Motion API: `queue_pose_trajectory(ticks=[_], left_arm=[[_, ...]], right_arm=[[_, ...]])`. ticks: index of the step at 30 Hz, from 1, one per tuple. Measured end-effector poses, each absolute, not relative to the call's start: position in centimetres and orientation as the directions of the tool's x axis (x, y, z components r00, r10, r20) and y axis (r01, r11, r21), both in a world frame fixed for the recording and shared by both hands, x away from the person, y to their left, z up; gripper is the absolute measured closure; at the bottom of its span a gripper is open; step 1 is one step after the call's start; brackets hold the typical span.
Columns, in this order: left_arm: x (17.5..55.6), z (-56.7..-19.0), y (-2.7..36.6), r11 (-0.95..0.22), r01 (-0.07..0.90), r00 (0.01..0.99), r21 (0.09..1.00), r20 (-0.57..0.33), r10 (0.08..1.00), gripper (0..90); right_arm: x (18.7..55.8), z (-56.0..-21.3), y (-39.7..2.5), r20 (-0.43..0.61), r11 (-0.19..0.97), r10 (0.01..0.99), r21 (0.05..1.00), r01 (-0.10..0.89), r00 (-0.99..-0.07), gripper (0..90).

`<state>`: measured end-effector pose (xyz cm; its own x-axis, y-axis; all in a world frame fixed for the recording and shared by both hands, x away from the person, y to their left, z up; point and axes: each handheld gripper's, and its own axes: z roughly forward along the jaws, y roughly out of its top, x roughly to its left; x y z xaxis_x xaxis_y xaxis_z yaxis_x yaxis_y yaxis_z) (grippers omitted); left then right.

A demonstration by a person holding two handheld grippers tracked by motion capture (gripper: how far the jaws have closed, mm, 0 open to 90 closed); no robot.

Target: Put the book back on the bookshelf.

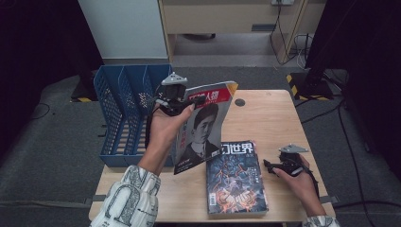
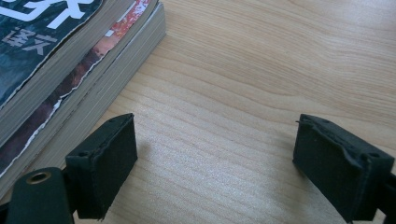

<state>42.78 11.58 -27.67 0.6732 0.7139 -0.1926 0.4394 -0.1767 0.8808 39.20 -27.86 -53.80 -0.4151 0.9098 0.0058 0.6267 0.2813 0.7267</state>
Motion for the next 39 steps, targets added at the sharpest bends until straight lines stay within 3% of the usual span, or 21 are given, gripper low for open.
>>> queue_pose_trajectory(ticks=[23, 39], left_arm=[[42.2, -26.0, 14.1, -0.126, 0.423, 0.631, 0.897, -0.192, 0.752, 86.5], [40.9, -24.9, 18.9, -0.086, 0.399, 0.579, 0.913, -0.178, 0.796, 86.5]], right_arm=[[39.2, -53.8, -27.8, 0.006, 0.279, 0.91, 0.729, 0.624, -0.414, 13.9], [39.1, -53.8, -27.7, 0.002, 0.285, 0.908, 0.73, 0.621, -0.419, 13.9]])
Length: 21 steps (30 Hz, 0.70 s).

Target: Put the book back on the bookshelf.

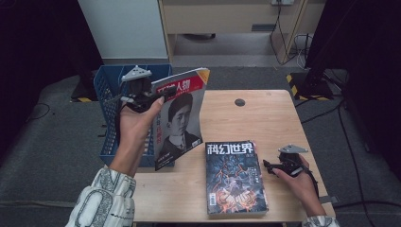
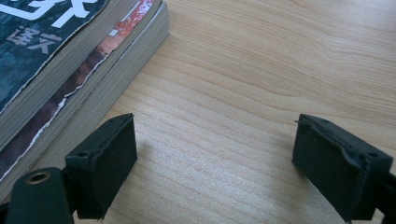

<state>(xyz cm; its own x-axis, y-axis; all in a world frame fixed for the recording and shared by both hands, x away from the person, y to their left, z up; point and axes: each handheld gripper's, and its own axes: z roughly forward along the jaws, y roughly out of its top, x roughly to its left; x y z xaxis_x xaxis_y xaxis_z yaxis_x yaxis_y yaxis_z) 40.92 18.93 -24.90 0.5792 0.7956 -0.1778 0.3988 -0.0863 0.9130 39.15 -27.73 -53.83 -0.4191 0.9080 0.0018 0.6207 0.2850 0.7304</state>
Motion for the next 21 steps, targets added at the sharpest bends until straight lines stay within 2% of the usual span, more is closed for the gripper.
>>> queue_pose_trajectory(ticks=[21], left_arm=[[39.3, -23.9, 26.5, -0.019, 0.392, 0.487, 0.92, -0.19, 0.853, 86.5]], right_arm=[[39.1, -53.8, -27.7, 0.0, 0.288, 0.907, 0.73, 0.62, -0.421, 13.9]])
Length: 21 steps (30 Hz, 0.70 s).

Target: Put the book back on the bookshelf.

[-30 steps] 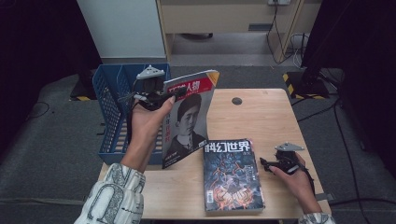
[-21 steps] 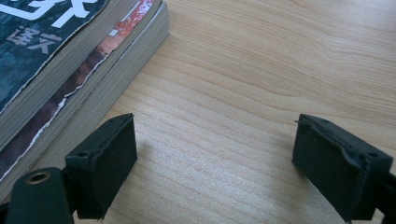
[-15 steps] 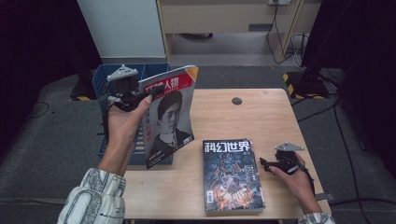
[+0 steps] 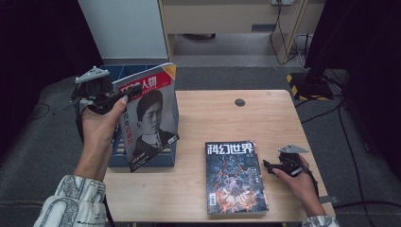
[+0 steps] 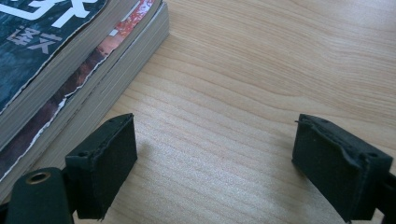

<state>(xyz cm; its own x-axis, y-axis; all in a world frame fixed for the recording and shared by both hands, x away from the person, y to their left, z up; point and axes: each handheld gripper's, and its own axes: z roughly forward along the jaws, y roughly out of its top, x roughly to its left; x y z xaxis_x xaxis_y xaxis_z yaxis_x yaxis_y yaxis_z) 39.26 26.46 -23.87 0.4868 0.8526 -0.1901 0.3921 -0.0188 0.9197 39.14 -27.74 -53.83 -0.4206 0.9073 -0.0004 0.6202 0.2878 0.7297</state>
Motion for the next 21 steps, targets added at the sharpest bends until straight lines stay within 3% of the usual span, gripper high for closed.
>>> queue_pose_trajectory(ticks=[21], left_arm=[[38.3, -23.7, 31.6, 0.029, 0.382, 0.408, 0.924, -0.197, 0.892, 86.4]], right_arm=[[39.1, -53.8, -27.7, 0.0, 0.288, 0.907, 0.73, 0.62, -0.421, 13.9]])
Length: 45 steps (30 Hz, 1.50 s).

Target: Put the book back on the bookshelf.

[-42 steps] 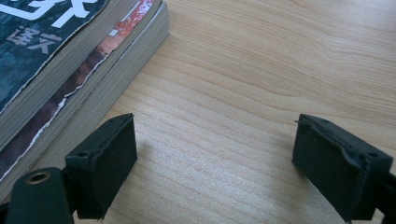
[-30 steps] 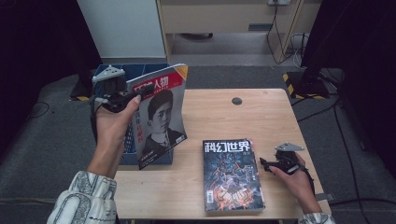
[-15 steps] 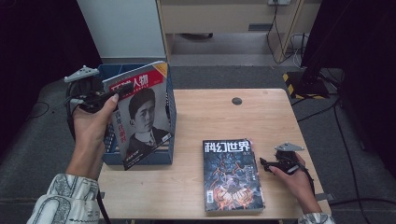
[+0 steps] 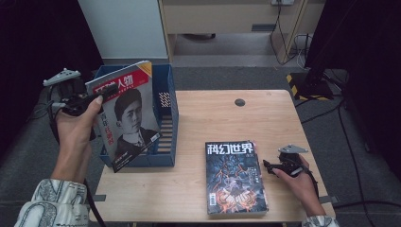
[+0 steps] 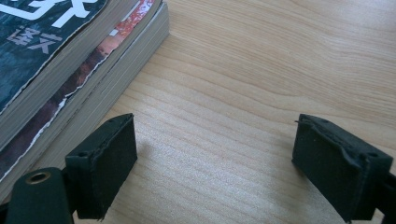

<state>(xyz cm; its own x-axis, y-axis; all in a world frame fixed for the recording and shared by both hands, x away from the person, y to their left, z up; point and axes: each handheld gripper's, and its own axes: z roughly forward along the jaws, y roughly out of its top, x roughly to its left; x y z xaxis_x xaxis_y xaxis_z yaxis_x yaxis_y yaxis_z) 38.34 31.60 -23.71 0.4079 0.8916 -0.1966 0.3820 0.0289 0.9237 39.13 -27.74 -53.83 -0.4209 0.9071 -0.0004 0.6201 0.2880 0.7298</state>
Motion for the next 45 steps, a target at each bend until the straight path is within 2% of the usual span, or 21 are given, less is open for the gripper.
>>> queue_pose_trajectory(ticks=[45], left_arm=[[36.4, -23.4, 38.1, 0.101, 0.332, 0.31, 0.938, -0.21, 0.927, 86.4]], right_arm=[[39.1, -53.8, -27.7, 0.003, 0.291, 0.904, 0.729, 0.62, -0.428, 13.9]])
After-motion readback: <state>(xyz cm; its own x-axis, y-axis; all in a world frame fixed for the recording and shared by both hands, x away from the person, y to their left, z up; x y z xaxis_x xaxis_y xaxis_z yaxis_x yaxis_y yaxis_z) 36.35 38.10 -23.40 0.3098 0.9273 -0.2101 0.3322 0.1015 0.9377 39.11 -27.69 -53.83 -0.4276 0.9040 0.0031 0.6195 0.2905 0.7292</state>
